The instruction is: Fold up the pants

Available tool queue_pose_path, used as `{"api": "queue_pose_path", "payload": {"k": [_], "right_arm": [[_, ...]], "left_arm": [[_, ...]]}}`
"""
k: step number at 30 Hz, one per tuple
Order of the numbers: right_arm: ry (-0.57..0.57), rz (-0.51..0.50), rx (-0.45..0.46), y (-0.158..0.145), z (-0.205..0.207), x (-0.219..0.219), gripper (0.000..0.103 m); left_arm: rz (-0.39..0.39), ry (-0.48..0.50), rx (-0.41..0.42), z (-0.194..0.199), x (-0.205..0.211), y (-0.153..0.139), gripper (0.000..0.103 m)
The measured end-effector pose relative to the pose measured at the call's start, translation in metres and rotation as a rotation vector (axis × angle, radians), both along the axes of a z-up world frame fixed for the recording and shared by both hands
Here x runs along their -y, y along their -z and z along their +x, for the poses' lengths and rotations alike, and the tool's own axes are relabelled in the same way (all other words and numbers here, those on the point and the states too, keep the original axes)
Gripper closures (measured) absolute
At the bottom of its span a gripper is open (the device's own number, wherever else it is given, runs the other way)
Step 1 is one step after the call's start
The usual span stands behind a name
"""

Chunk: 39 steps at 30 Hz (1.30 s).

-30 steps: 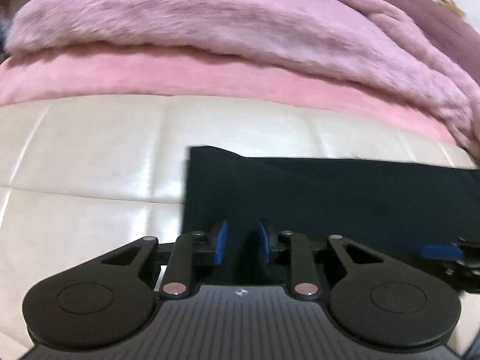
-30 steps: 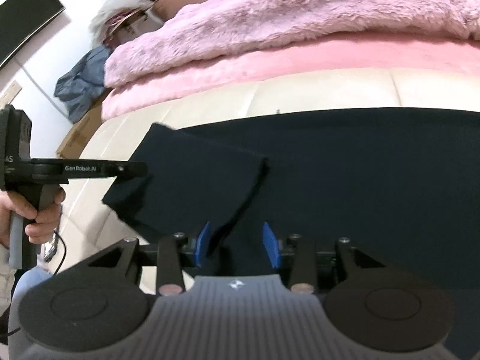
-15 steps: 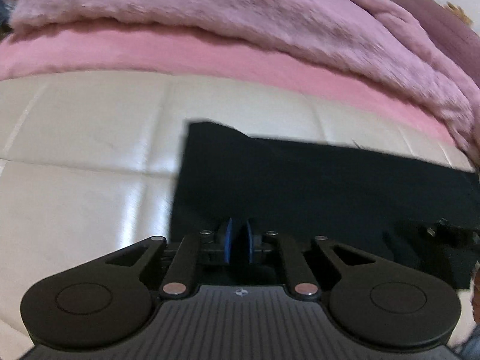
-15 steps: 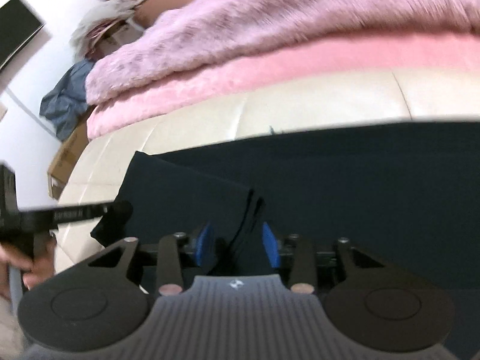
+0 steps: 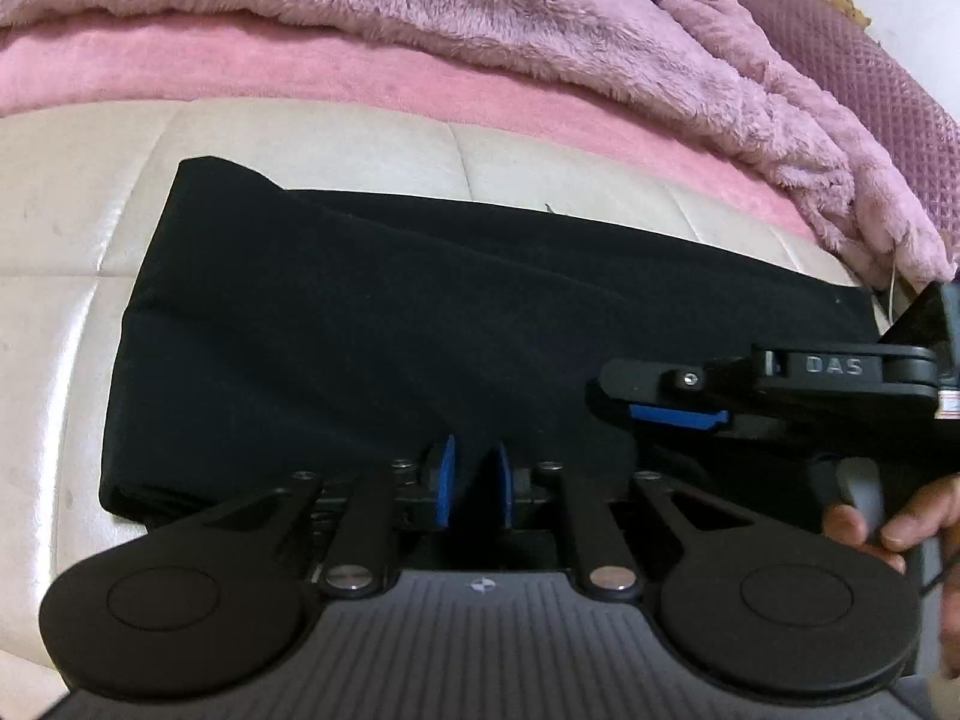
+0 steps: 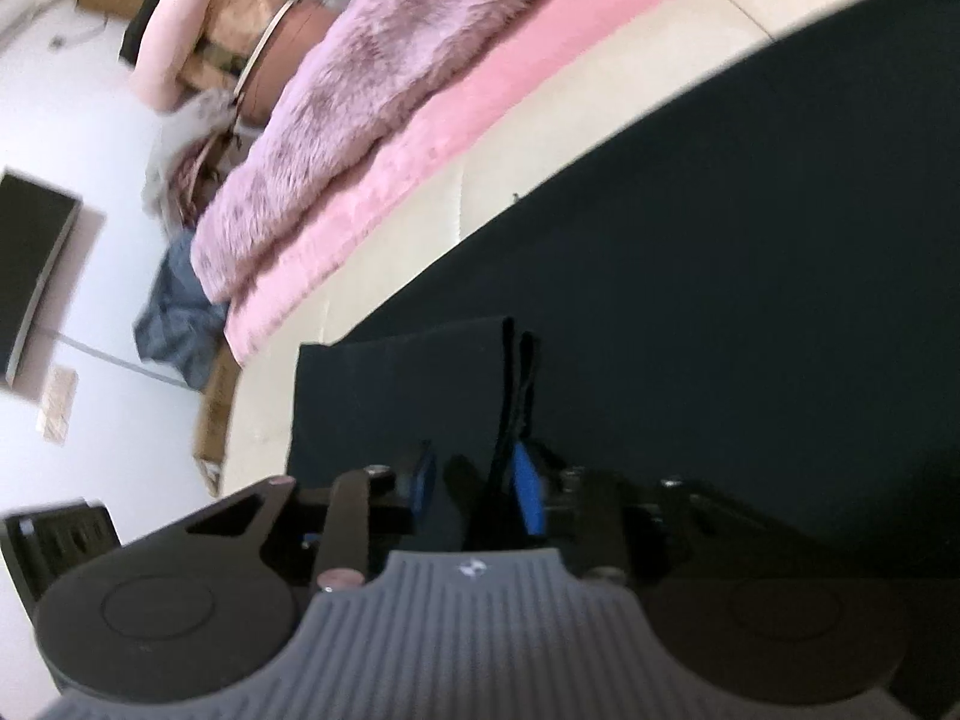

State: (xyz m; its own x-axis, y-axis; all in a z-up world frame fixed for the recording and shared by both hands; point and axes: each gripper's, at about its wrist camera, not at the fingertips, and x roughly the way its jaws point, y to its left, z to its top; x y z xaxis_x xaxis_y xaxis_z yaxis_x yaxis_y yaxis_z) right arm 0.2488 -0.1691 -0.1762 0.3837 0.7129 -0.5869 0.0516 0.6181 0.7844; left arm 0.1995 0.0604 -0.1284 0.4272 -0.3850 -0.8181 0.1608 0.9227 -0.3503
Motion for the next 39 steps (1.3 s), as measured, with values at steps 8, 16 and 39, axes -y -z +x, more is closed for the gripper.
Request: {"api": "queue_pose_path", "payload": {"k": [8,16,39], "right_arm": [[0.016,0.057,0.007,-0.004,0.003,0.002,0.103],[-0.098,-0.062,0.236,-0.122,0.018,-0.005,0.103],[0.077,-0.469,0.201,-0.237,0.028,0.284,0.103]], "left_arm": [[0.001,-0.092,0.049,-0.022,-0.019,-0.022,0.088],[0.032,-0.283,0.148,-0.047,-0.062,-0.059,0.088],[0.079,-0.036,0.141,0.016,0.066,-0.055,0.088]]}}
